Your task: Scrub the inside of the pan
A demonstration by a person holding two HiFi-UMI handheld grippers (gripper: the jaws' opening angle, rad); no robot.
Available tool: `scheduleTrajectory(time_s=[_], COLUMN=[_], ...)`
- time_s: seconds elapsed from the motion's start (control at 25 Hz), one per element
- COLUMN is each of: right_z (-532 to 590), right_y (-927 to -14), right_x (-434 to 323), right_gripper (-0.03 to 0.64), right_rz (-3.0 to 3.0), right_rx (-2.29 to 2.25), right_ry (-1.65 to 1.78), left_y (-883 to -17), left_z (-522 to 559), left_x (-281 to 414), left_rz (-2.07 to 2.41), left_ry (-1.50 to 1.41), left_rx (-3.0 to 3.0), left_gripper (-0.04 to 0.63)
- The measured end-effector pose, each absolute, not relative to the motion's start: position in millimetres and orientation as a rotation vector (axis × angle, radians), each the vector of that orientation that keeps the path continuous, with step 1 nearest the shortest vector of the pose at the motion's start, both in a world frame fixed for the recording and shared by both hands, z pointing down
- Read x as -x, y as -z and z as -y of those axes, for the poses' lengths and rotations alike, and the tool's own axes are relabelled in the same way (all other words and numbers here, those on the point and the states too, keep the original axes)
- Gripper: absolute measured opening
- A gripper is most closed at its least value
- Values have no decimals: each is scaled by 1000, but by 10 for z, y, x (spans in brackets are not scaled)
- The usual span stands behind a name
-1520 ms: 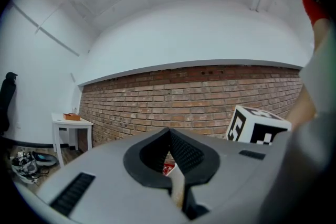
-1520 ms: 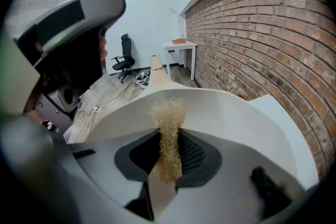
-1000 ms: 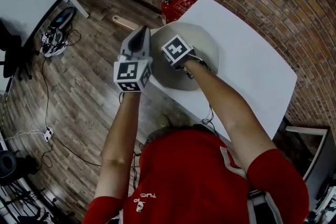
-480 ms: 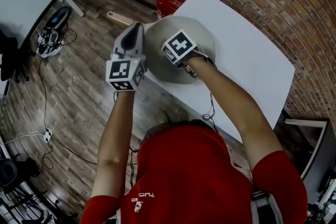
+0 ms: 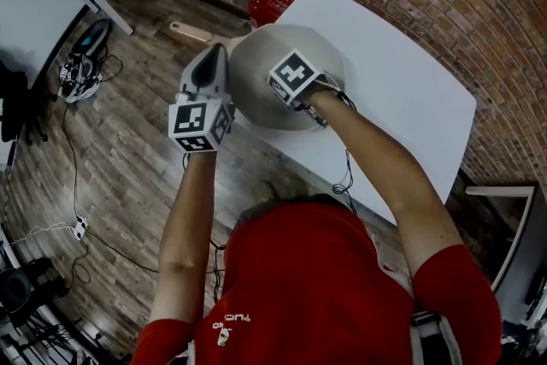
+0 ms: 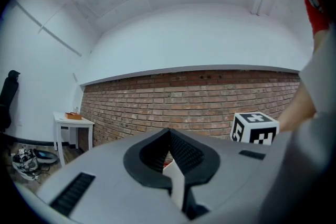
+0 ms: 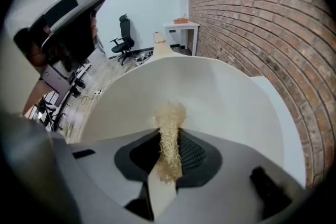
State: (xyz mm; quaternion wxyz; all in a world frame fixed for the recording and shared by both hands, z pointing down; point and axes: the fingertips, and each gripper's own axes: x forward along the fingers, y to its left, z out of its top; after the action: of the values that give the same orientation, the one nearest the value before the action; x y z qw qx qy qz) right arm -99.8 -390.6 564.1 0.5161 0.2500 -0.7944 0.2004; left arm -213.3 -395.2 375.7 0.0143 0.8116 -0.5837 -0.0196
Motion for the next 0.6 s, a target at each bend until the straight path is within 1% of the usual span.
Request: scheduleTrajectory(time_s=[0.16, 0.28, 0.4, 0.6], right_z=[3997, 3986, 3843, 3469], right_y=[-5620, -5553, -5429, -5269], right_x=[714, 640, 776, 1213], right_gripper=[87, 87, 87, 87], right_rz=[1875, 1887, 1939, 2032], right_rx=[-679, -694, -650, -527], right_ry=[-496, -508, -501, -495], left_y=[-3811, -3844, -3870, -3876], left_z=[3904, 3918, 3944, 4002], left_x=[2158, 2142, 2096, 2021], left_rz=[1811, 1804, 1795, 1781], left_ry=[43, 29, 19, 8], left_rx=[-2526, -2523, -2526, -2535], left_gripper=[14, 14, 14, 14])
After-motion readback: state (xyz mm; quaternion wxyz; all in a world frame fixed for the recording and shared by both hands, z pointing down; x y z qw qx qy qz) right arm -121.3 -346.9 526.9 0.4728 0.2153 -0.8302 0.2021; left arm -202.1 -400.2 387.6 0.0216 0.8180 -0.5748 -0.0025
